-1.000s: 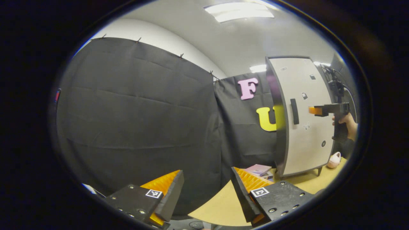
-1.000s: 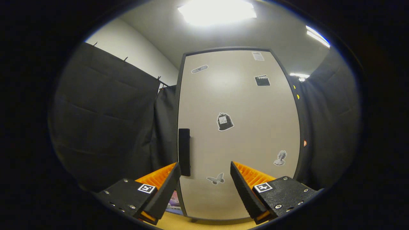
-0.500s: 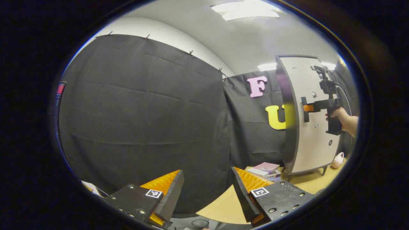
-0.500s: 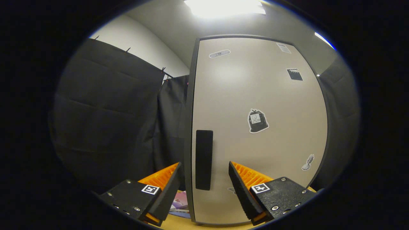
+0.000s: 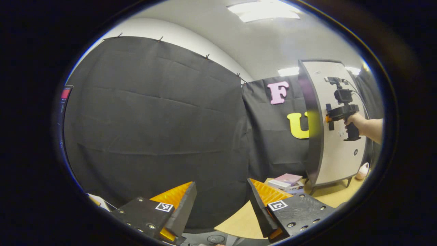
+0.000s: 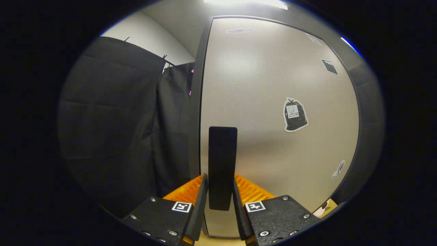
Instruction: Open the cabinet door with the right hand, grasp the bottle in the cabinet with the left hand and place it on the coaster, then close the cabinet door with the right hand.
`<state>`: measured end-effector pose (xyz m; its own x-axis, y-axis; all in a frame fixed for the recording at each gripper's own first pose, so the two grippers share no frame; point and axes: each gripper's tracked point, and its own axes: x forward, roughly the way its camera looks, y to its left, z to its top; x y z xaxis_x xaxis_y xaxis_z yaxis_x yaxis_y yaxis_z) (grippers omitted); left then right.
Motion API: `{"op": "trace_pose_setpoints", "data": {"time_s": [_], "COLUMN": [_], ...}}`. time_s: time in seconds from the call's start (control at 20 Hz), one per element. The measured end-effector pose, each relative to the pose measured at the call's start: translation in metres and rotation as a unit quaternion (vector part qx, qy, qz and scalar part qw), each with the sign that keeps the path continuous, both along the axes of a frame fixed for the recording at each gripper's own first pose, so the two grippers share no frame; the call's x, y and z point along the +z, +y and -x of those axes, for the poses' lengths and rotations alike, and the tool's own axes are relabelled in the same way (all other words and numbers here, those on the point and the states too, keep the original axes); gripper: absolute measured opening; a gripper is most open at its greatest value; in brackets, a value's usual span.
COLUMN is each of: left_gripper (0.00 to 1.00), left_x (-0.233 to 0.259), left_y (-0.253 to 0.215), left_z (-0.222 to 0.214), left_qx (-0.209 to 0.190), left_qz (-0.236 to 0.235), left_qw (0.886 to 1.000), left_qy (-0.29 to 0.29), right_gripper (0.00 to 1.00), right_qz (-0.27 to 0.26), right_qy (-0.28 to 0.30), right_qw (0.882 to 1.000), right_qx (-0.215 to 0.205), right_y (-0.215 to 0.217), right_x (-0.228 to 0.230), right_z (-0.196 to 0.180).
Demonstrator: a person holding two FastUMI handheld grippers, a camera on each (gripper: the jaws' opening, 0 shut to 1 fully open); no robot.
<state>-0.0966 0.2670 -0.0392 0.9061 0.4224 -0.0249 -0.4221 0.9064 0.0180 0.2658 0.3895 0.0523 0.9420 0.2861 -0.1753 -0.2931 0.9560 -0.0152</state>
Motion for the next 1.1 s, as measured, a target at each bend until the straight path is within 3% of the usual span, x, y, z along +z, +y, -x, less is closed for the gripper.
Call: {"op": "trace_pose_setpoints", "data": {"time_s": [0.15, 0.25, 0.3, 0.4, 0.5, 1.05, 1.1], "left_gripper": [0.84, 0.84, 0.89, 0.84, 0.89, 0.84, 0.89], "left_x": [0.002, 0.0, 0.0, 0.005, 0.011, 0.023, 0.025], "left_y": [0.005, 0.007, 0.006, 0.003, -0.004, -0.079, -0.087], "left_z": [0.004, 0.002, 0.001, 0.001, 0.003, -0.03, -0.031], "left_qx": [-0.002, -0.008, -0.011, -0.02, -0.03, -0.082, -0.087], "left_qz": [0.008, 0.015, 0.017, 0.018, 0.017, 0.014, 0.013], "left_qw": [1.0, 1.0, 1.0, 1.0, 0.999, 0.996, 0.996], "left_qy": [-0.001, -0.001, -0.003, -0.007, -0.01, -0.012, -0.012], "right_gripper": [0.36, 0.27, 0.22, 0.18, 0.17, 0.17, 0.17], "right_qz": [-0.014, -0.018, -0.017, -0.011, -0.014, -0.029, -0.03], "right_qy": [0.01, 0.024, 0.028, 0.03, 0.029, 0.026, 0.026], "right_qw": [1.0, 1.0, 0.999, 0.999, 0.999, 0.994, 0.993], "right_qx": [0.003, 0.008, 0.009, 0.017, 0.028, 0.104, 0.109], "right_y": [0.001, 0.001, 0.001, 0.001, 0.0, -0.008, -0.01], "right_x": [0.001, 0.0, -0.001, 0.0, 0.001, 0.014, 0.013], "right_z": [0.0, 0.001, 0.003, 0.006, 0.01, 0.047, 0.047]}}
